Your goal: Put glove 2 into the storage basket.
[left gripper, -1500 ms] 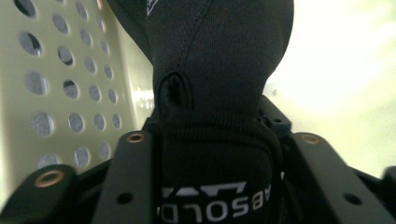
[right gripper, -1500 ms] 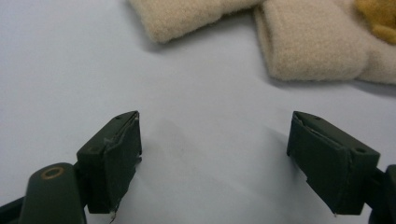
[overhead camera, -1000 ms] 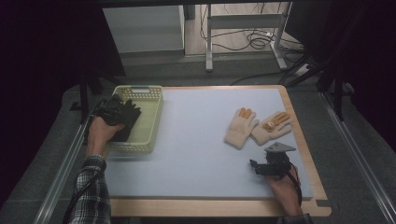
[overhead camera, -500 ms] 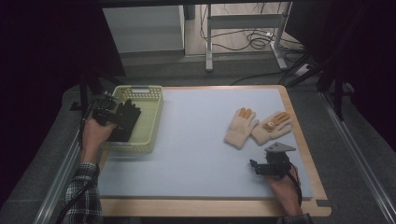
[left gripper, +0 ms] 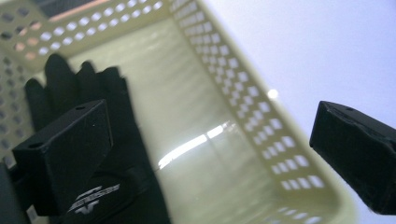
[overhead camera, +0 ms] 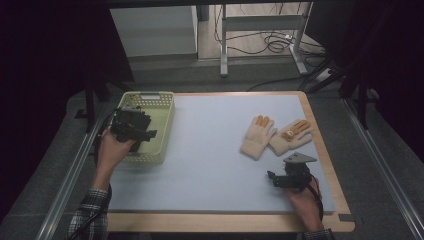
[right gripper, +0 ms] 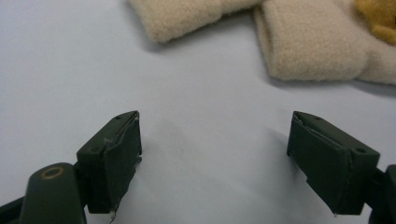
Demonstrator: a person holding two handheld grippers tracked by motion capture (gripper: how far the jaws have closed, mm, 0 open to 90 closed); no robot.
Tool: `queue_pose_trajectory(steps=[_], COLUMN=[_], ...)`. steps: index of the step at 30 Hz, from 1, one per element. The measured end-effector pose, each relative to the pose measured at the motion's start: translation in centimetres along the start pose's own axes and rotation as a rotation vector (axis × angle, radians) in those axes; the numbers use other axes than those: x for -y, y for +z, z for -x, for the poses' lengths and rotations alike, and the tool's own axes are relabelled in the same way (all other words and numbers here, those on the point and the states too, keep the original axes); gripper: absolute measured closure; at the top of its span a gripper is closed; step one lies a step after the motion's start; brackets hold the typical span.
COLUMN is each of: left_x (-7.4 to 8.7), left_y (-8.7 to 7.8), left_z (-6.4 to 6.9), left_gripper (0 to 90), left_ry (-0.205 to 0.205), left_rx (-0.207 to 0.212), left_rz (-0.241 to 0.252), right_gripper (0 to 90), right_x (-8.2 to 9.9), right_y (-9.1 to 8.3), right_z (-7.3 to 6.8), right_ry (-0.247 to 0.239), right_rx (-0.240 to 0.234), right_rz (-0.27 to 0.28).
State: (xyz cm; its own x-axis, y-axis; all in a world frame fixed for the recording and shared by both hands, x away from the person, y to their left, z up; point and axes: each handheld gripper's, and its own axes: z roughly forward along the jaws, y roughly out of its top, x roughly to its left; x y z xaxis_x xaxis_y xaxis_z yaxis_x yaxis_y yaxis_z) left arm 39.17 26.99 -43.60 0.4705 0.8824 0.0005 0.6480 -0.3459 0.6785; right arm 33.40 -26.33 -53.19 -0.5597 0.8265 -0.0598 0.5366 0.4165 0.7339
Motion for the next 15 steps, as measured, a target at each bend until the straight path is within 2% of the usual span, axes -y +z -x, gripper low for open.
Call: queue_pose_trajectory(steps=[7,11,15], left_x=[0.4,0.8,1.6], left_y=[-0.6,-0.9,-0.7], left_z=[4.2,6.5,8.8], left_gripper=[0.0,0.0,0.0], left_ry=[0.089,0.135,0.167], left_rx=[0.054,0.087,0.128], left_rz=[0.063,0.083,0.110], right_gripper=[17.5,17.5,17.5], right_x=[0.0,0.0,0.0], right_y=[0.0,0.0,0.0], right_z=[0.0,0.0,0.0], right_ry=[0.000,-0.001,-0.001], right_rx=[0.000,0.000,0.000], right_rz=[0.001,-0.001,-0.001])
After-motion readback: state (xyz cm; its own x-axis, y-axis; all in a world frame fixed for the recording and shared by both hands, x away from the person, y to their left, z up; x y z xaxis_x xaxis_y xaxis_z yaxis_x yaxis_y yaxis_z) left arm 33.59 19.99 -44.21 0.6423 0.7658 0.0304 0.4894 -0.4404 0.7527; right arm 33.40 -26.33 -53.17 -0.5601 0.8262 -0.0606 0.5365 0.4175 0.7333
